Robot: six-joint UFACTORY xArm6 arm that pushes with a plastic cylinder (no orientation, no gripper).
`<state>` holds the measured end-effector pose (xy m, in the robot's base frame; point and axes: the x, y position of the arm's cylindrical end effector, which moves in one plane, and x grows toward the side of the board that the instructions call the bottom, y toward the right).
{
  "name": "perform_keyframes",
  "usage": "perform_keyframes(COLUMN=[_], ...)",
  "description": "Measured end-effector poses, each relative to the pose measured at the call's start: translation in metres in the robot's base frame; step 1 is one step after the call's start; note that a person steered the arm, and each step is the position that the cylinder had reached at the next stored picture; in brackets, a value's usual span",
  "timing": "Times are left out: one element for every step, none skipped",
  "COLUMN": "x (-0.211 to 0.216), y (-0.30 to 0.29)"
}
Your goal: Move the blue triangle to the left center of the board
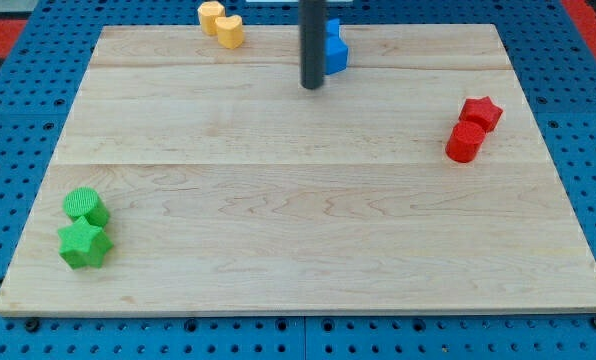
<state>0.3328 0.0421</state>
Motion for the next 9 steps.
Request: perform_keyframes(x=[-0.014, -0.096, -0.140, -0.141, -0.141, -0.137, -0.109, -0.111, -0.113], y=[0.075, 0.096, 0.094, 0.076, 0.000, -0.063, -0.077, -0.020, -0.007])
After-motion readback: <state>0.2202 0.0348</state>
